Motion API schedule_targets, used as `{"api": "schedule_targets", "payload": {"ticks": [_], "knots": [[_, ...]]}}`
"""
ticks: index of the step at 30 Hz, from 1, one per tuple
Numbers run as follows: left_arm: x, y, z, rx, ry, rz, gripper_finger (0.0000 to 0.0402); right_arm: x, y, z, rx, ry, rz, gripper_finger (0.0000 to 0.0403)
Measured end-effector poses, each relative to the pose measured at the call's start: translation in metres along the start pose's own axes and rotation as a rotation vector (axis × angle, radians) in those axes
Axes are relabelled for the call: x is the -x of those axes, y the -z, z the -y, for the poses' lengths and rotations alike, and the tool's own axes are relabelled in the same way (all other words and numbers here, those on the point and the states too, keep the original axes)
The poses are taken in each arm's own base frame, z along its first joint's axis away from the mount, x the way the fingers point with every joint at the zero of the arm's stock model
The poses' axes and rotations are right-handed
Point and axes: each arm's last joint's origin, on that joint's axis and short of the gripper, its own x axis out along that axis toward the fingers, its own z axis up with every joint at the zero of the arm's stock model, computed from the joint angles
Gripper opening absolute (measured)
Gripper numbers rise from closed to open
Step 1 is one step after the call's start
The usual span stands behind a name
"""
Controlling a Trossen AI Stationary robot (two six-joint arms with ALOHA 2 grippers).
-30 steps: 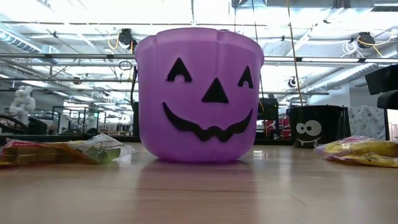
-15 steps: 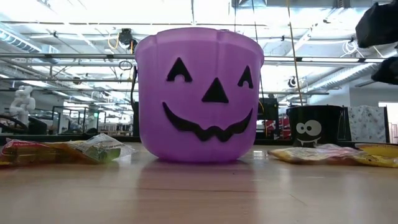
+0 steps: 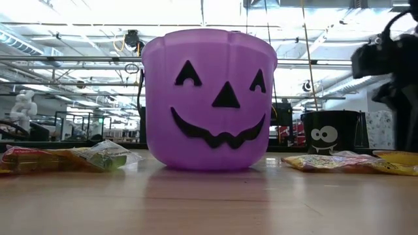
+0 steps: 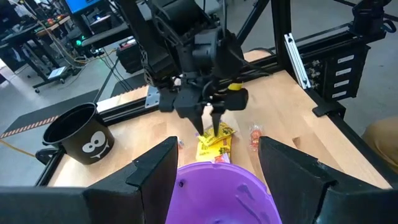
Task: Sort candy by brand, put in halloween buckets
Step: Put the yellow candy into the white bucket
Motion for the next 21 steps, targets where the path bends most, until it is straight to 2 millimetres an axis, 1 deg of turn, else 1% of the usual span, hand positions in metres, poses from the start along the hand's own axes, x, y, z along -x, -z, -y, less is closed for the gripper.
{"api": "schedule_targets", "payload": {"ticks": [3,6,9,11,13,15,18,21], "knots": [[0.0,0.0,0.0,0.0,0.0,0.0,0.023,0.0,-0.007,-0.006,0.01,-0.071,0.05,0.0178],[0.0,0.0,0.0,-0.001,0.004,0.0,0.023,0.0,-0.01,-0.007,-0.001,-0.097,0.062,0.0191],[0.0,0.0,0.0,-0.001,0.005,0.0,0.023,-0.009,-0.007,-0.006,0.013,-0.044,0.015,0.0193],[0.0,0.0,0.0,-0.001,0.005,-0.001,0.023,-0.017,-0.006,-0.004,0.023,0.002,-0.02,0.0187],[0.0,0.0,0.0,-0.001,0.005,-0.001,0.023,-0.022,-0.007,-0.005,0.029,0.015,-0.029,0.0172],[0.0,0.0,0.0,-0.002,0.005,-0.002,0.023,-0.024,-0.007,-0.006,0.035,0.017,-0.027,0.0149],[0.0,0.0,0.0,-0.002,0.005,-0.002,0.023,-0.024,-0.007,-0.006,0.044,0.012,-0.027,0.0098],[0.0,0.0,0.0,-0.002,0.005,-0.002,0.023,-0.023,-0.007,-0.005,0.05,0.007,-0.032,0.0039]]}}
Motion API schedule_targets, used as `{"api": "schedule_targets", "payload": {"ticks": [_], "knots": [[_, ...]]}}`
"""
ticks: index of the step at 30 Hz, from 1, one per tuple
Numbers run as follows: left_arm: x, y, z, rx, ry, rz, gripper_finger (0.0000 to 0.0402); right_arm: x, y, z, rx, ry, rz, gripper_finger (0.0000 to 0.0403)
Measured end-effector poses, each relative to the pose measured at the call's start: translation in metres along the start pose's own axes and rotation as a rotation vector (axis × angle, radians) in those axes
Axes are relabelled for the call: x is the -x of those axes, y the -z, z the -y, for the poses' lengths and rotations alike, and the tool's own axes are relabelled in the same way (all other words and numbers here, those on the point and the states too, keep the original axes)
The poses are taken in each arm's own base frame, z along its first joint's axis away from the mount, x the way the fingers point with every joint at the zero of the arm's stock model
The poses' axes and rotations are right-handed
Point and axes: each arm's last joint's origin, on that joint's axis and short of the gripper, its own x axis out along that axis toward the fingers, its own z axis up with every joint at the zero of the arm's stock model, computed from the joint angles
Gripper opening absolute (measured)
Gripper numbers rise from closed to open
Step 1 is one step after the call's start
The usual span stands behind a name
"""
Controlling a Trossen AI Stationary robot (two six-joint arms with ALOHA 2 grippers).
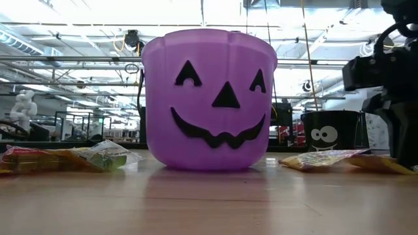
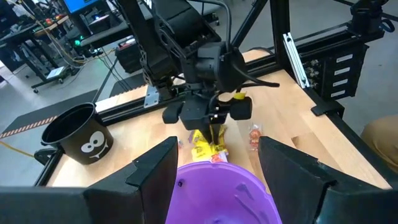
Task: Sort candy by brand, put in halloween buckets
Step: Put the yellow candy into the white bucket
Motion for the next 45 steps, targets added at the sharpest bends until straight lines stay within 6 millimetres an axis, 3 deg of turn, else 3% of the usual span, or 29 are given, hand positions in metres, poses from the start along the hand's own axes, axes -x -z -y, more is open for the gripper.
{"api": "schedule_targets", "payload": {"ticks": [2,6,12,22,29,32,35,40,45], "knots": [[0.0,0.0,0.0,0.0,0.0,0.0,0.023,0.002,0.0,0.001,0.008,-0.006,-0.002,0.0011],[0.0,0.0,0.0,0.0,0.0,-0.001,0.023,0.01,0.0,0.003,0.019,-0.017,-0.006,0.0011],[0.0,0.0,0.0,-0.002,0.0,-0.004,0.023,0.05,-0.012,0.0,0.091,-0.121,0.042,0.0002],[0.0,0.0,0.0,-0.003,0.0,-0.005,0.023,0.136,-0.04,0.01,0.252,-0.253,0.776,0.0],[0.0,0.0,-0.001,-0.004,-0.002,-0.005,0.023,0.177,-0.063,0.021,0.309,-0.258,1.16,0.0],[0.0,0.0,-0.001,0.0,-0.006,0.003,0.023,0.181,-0.074,0.023,0.336,-0.245,1.252,0.0],[0.0,-0.001,-0.001,0.001,-0.027,0.003,0.023,0.173,-0.079,0.023,0.386,-0.258,1.287,0.0],[0.0,0.0,-0.002,0.002,-0.055,-0.002,0.023,0.151,-0.077,0.023,0.443,-0.237,1.246,0.0],[-0.001,0.0,-0.005,0.031,-0.106,-0.007,0.023,0.148,-0.074,0.018,0.468,-0.245,1.253,0.0]]}}
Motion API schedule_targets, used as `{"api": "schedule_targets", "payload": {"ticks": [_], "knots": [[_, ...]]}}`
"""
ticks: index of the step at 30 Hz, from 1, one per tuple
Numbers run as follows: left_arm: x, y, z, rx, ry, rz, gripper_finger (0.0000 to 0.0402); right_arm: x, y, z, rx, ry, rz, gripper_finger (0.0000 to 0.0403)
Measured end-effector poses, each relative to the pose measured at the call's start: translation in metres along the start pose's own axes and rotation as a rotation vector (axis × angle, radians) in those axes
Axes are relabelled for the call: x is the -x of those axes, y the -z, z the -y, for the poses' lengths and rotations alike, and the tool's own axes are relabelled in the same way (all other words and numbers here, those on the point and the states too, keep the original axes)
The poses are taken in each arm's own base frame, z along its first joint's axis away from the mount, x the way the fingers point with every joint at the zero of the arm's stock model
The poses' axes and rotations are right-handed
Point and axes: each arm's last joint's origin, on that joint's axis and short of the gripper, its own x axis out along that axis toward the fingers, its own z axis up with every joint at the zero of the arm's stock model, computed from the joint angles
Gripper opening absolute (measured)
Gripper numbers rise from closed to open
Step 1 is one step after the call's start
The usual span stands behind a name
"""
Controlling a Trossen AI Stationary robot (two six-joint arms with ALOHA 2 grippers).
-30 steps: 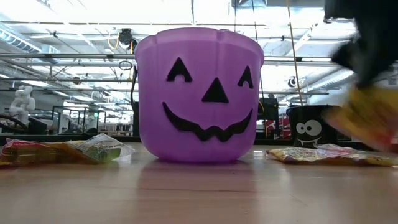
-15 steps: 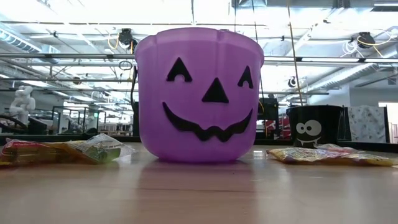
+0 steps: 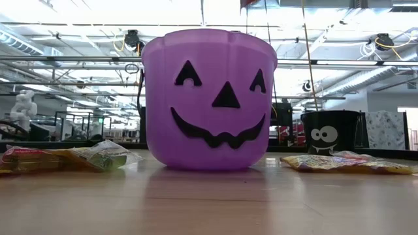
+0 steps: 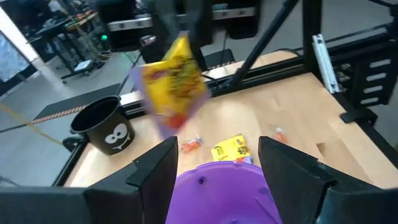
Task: Sort candy by brand, put in halloween buckets
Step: Put the yellow candy into the white bucket
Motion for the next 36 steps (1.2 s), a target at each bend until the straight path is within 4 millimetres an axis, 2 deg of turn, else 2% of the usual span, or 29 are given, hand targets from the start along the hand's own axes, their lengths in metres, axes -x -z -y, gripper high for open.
{"api": "schedule_targets", "payload": {"ticks": [8,14,20,23,26,30,36], "knots": [[-0.009,0.004,-0.013,0.084,-0.006,-0.016,0.023,0.001,-0.001,-0.004,0.021,-0.02,0.007,0.0],[-0.019,0.009,-0.013,0.088,0.016,-0.036,0.023,0.001,0.0,-0.004,0.04,-0.022,-0.002,0.0],[-0.02,0.011,-0.016,0.088,0.01,-0.043,0.023,0.001,0.002,-0.005,0.064,-0.025,-0.018,0.0],[-0.02,0.01,-0.014,0.082,0.014,-0.042,0.023,0.001,0.001,-0.002,0.004,0.018,-0.01,0.0],[-0.019,0.01,-0.013,0.059,0.018,-0.038,0.023,-0.005,-0.002,0.013,-0.08,0.141,0.037,0.0],[-0.02,0.009,-0.014,0.058,0.015,-0.029,0.023,-0.021,0.005,0.047,-0.041,0.211,0.076,0.0],[-0.019,0.01,-0.013,0.049,0.019,-0.043,0.023,-0.042,0.045,0.122,-0.076,0.358,-0.022,0.0]]}}
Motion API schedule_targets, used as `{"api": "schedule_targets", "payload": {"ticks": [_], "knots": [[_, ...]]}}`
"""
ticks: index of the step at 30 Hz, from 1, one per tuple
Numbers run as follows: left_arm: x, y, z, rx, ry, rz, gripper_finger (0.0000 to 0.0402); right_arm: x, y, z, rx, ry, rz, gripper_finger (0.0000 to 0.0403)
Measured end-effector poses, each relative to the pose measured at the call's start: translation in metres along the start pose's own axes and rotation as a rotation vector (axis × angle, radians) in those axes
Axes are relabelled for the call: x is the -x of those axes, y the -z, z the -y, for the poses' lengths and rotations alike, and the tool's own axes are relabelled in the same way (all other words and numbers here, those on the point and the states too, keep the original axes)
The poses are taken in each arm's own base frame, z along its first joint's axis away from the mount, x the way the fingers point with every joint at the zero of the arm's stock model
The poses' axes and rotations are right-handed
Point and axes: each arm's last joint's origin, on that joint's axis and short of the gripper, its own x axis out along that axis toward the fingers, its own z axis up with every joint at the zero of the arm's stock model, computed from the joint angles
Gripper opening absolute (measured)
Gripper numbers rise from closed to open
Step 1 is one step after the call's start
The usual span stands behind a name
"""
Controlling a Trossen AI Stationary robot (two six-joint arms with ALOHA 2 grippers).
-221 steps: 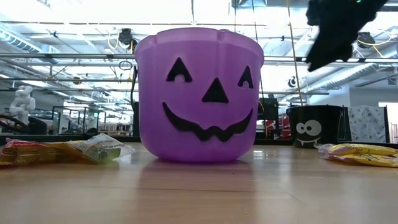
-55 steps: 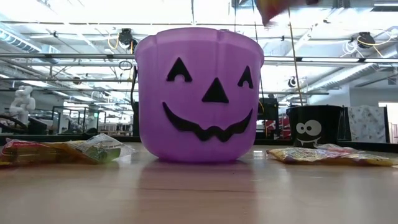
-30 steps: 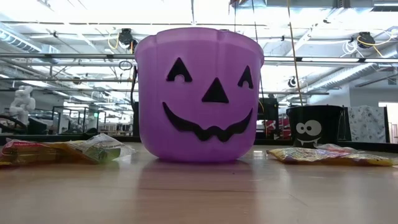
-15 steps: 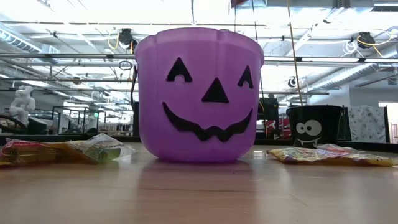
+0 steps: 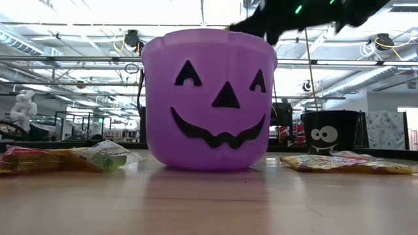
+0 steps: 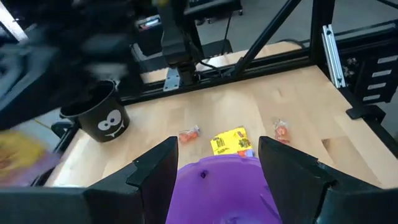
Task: Sort candy by brand, put in halloween buckets
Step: Put the yellow candy into the white bucket, then put the blue gummy into the black bucket
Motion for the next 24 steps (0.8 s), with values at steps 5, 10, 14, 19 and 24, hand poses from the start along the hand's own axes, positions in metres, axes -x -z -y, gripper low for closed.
{"api": "schedule_targets", "payload": {"ticks": [5,10,14,19,24], "knots": [[0.001,0.0,0.002,-0.024,0.005,-0.003,0.023,-0.026,0.032,0.034,-0.1,0.025,-0.049,0.0],[0.001,0.001,0.003,-0.03,0.01,-0.014,0.023,-0.04,0.064,0.045,-0.174,0.016,-0.149,0.0003],[0.002,0.002,0.005,-0.035,0.016,-0.019,0.023,-0.042,0.068,0.047,-0.179,0.047,-0.152,0.0039],[0.004,0.002,0.008,-0.038,0.024,-0.017,0.023,-0.038,0.06,0.05,-0.201,0.055,-0.133,0.0107],[0.006,0.002,0.011,-0.045,0.035,-0.023,0.023,-0.019,0.038,0.037,-0.234,-0.04,-0.175,0.0151]]}}
